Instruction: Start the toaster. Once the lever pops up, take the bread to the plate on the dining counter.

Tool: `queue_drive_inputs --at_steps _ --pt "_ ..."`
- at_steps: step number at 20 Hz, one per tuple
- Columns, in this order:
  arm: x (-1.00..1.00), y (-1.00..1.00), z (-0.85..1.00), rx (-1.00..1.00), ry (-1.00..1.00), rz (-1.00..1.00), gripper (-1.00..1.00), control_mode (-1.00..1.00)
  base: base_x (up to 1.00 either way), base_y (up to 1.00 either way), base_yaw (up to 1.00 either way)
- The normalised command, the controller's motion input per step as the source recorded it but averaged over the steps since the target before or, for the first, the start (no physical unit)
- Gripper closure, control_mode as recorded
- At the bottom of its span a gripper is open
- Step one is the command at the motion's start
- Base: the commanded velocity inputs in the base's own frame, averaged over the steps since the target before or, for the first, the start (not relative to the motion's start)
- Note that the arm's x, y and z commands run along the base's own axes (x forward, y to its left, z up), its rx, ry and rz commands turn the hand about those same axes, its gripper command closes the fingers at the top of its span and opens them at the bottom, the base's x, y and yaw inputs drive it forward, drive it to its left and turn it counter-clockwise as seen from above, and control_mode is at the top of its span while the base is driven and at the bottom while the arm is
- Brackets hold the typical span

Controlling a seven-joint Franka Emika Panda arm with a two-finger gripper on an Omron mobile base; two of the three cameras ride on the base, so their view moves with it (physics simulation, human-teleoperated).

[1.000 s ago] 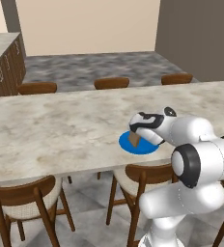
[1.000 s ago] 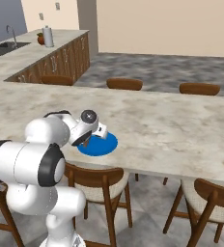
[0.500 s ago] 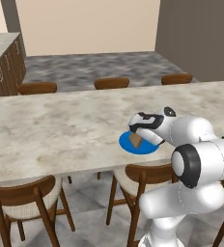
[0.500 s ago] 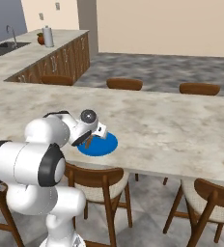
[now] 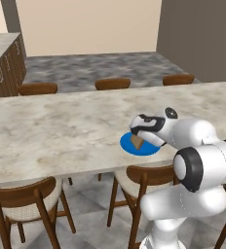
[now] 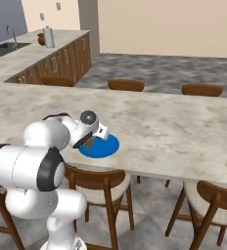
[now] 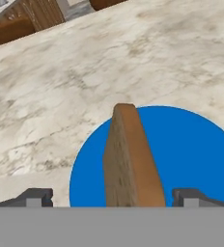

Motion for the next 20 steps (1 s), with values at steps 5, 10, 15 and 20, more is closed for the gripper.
queue_drive_inputs --at_steps 5,10,15,20 --pt "-0.01 -0.03 0.07 0.0 0.01 -0.06 -1.0 -1.0 0.0 0.0 0.0" --pt "-0.03 -0.18 0.0 0.0 0.06 -0.06 -1.0 -1.0 0.0 0.0 0.0" --pt "0.0 -0.19 0.07 0.0 0.05 -0.07 -1.0 -1.0 0.0 0.0 0.0" --pt "0.0 -0.11 0.09 0.0 0.07 -0.07 -1.0 -1.0 0.0 0.0 0.0"
